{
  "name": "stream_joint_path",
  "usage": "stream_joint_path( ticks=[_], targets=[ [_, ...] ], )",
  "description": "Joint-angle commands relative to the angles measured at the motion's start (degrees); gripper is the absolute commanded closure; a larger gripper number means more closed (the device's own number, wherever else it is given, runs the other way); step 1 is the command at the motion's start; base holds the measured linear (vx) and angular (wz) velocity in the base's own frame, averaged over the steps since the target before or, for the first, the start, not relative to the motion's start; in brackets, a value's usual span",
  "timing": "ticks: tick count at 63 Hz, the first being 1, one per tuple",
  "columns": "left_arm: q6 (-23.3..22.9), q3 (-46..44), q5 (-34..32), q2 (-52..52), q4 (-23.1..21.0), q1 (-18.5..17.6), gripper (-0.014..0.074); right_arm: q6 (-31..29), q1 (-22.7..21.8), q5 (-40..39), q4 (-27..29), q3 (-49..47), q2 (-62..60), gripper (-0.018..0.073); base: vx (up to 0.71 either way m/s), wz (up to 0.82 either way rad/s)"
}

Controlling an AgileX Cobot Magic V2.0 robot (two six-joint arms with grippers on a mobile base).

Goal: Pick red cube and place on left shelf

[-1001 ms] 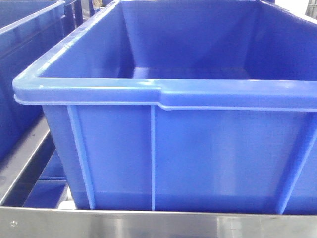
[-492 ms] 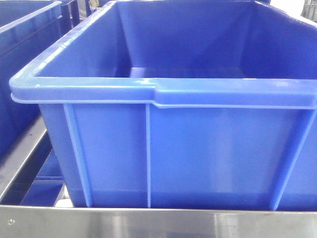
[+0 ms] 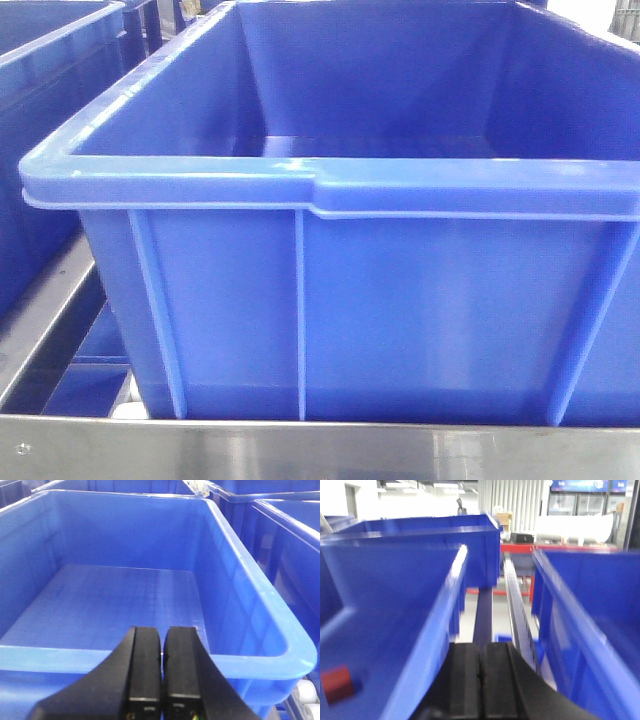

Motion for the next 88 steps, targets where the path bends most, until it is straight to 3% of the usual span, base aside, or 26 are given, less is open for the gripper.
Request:
stream_joint_path(
  ticks=[1,88],
  targets=[
    [-0.4,1.4,-5.0,-0.8,-0.3,0.0,0.0495,-0.4,-0.3,-6.7,0.6,1.1,-1.2,0.0502,0.00,0.00],
    [-0.4,1.4,-5.0,-0.8,-0.3,0.0,0.0495,-0.4,-2.3,-3.5,0.8,2.1,-1.3,0.0502,0.00,0.00]
  ],
)
